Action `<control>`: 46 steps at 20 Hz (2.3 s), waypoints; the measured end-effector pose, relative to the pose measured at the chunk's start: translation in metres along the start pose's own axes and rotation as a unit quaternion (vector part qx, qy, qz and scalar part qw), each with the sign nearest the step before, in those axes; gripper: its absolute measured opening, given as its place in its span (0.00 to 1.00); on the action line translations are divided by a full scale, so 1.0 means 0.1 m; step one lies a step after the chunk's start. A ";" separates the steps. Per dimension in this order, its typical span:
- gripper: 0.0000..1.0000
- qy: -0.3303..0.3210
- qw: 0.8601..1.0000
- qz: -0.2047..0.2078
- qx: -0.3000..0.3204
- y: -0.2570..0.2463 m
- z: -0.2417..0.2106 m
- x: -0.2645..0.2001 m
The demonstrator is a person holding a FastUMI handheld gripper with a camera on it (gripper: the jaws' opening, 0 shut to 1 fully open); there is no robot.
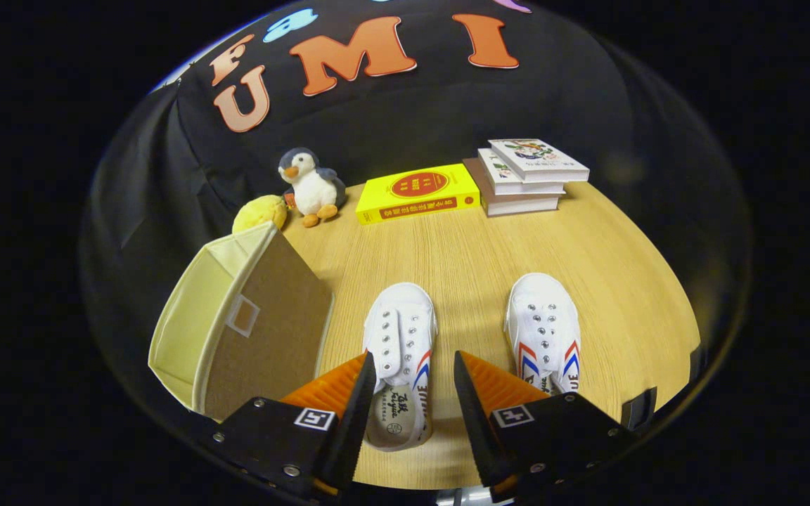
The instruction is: Open the storage box then place both shoes into the box .Put the left shoe in first, then the right shoe, with the right side of both shoes facing outward in a uniform manner.
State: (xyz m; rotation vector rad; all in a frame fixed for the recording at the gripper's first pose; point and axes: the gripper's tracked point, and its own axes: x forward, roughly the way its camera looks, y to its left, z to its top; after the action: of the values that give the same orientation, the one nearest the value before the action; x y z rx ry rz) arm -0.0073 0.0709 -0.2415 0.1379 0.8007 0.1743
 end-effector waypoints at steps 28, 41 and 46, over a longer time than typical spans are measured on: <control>0.03 0.078 0.995 0.059 0.025 0.00 -0.50 0.60; 0.00 0.006 0.990 0.064 0.124 0.26 0.20 0.01; 0.00 -0.050 0.988 0.078 0.125 0.60 0.69 -0.46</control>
State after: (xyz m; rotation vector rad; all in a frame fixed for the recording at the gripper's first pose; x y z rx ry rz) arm 0.0053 0.1157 -0.1502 0.4437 0.7101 0.2138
